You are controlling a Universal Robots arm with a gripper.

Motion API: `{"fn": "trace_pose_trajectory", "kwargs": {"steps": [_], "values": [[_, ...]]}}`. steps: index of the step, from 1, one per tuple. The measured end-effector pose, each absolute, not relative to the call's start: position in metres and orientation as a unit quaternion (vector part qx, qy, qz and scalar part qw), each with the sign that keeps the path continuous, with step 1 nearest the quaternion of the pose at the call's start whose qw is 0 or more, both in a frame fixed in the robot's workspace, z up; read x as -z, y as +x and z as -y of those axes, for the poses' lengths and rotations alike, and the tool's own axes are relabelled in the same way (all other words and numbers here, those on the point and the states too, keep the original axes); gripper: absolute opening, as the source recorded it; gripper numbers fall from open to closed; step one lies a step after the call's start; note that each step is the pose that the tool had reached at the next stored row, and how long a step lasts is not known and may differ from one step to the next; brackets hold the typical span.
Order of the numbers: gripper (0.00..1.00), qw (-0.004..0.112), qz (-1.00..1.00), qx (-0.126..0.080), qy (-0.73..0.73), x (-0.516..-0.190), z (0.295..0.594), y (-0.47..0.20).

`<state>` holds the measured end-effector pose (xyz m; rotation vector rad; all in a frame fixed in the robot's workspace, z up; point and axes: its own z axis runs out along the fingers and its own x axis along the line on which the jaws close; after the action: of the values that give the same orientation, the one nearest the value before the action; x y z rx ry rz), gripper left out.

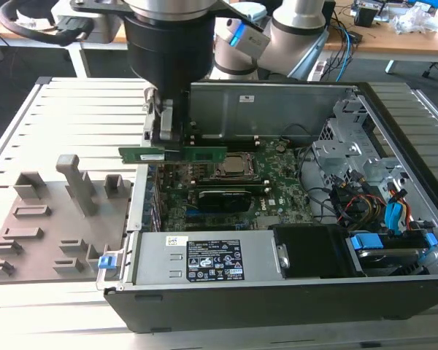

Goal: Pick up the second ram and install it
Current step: 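Pick up the second ram and move it above second insertion slot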

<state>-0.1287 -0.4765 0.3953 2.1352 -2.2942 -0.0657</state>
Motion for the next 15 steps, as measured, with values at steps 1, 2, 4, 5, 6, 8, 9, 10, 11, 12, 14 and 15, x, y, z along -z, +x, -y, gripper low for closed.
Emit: {"fn": "trace_pose_trajectory", "kwargs": {"steps": [1, 2, 4, 5, 6, 8, 9, 10, 11, 12, 14, 15], "values": [[0.14, 0.003, 0.732, 0.021, 0.681, -0.395, 0.476, -0.126], [0.14, 0.003, 0.732, 0.021, 0.681, -0.395, 0.476, -0.123], [0.14, 0.003, 0.732, 0.021, 0.681, -0.395, 0.475, -0.112], [0.14, 0.003, 0.732, 0.021, 0.681, -0.395, 0.475, -0.106], [0.14, 0.004, 0.732, 0.021, 0.681, -0.395, 0.474, -0.099], [0.14, 0.004, 0.732, 0.021, 0.681, -0.395, 0.473, -0.091], [0.14, 0.004, 0.732, 0.021, 0.681, -0.395, 0.472, -0.086], [0.14, 0.004, 0.732, 0.021, 0.681, -0.395, 0.471, -0.084], [0.14, 0.004, 0.732, 0.021, 0.681, -0.395, 0.471, -0.082], [0.14, 0.004, 0.732, 0.021, 0.681, -0.395, 0.469, -0.078], [0.14, 0.004, 0.732, 0.021, 0.681, -0.395, 0.465, -0.073], [0.14, 0.004, 0.732, 0.021, 0.681, -0.395, 0.461, -0.069]]}}
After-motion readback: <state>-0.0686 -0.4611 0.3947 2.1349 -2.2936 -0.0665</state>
